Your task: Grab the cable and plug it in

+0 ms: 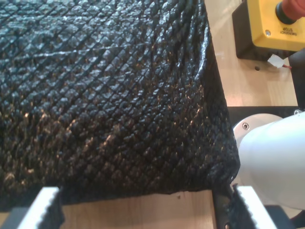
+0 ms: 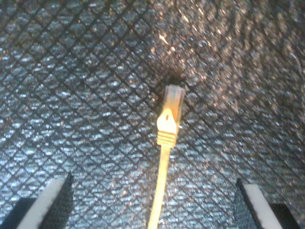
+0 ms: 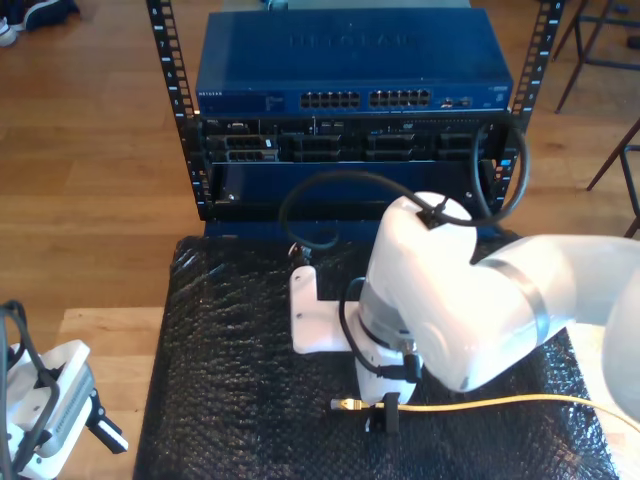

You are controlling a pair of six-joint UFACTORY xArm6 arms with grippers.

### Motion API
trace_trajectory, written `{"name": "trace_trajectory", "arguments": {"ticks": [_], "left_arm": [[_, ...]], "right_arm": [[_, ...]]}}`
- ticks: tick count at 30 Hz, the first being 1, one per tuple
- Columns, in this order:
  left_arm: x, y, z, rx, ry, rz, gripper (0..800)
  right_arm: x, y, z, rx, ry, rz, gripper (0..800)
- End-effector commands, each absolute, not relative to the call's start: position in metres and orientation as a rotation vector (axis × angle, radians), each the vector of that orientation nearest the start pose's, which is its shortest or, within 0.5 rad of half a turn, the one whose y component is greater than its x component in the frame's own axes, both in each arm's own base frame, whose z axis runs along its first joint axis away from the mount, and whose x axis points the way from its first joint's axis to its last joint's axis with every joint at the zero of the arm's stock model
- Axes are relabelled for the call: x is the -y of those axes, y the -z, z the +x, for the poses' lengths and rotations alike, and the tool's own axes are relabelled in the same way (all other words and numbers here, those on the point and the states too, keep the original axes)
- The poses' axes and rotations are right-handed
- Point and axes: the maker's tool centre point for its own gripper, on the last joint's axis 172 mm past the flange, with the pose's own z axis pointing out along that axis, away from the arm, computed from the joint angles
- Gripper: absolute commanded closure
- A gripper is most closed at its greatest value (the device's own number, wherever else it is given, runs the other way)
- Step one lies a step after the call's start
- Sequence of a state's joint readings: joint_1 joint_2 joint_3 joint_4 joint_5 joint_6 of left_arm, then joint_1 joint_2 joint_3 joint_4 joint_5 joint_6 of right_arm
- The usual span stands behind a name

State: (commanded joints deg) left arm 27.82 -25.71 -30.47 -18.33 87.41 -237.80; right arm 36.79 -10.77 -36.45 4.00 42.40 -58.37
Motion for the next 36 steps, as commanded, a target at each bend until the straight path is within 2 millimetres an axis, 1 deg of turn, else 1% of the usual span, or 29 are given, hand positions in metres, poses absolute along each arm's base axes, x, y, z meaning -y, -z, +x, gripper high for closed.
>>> {"name": "trace_trajectory", "arguments": {"ticks": [6, 9, 12, 16, 22, 27, 29, 31, 36], "left_arm": [[-0.012, -0.161, 0.205, 1.762, -0.199, 1.829, 0], [-0.012, -0.161, 0.205, 1.760, -0.197, 1.830, 0], [-0.012, -0.161, 0.205, 1.756, -0.198, 1.831, 0], [-0.012, -0.161, 0.205, 1.756, -0.200, 1.832, 0], [-0.007, -0.162, 0.208, 1.745, -0.224, 1.832, 0], [-0.007, -0.162, 0.208, 1.746, -0.224, 1.831, 0], [-0.008, -0.162, 0.208, 1.744, -0.224, 1.831, 0], [-0.007, -0.162, 0.207, 1.744, -0.223, 1.829, 0], [-0.007, -0.162, 0.208, 1.744, -0.224, 1.831, 0]], "right_arm": [[-0.251, -0.101, 0.313, -2.294, -0.106, 2.196, 19], [-0.252, -0.094, 0.311, -2.294, -0.090, 2.201, 34], [-0.252, -0.092, 0.312, -2.274, -0.091, 2.218, 48], [-0.254, -0.092, 0.314, -2.281, -0.102, 2.195, 57], [-0.253, -0.080, 0.311, -2.285, -0.068, 2.193, 65], [-0.256, -0.080, 0.316, -2.275, -0.099, 2.197, 122], [-0.258, -0.081, 0.318, -2.268, -0.110, 2.201, 129], [-0.259, -0.081, 0.320, -2.268, -0.110, 2.201, 160], [-0.257, -0.079, 0.320, -2.271, -0.103, 2.188, 181]]}}
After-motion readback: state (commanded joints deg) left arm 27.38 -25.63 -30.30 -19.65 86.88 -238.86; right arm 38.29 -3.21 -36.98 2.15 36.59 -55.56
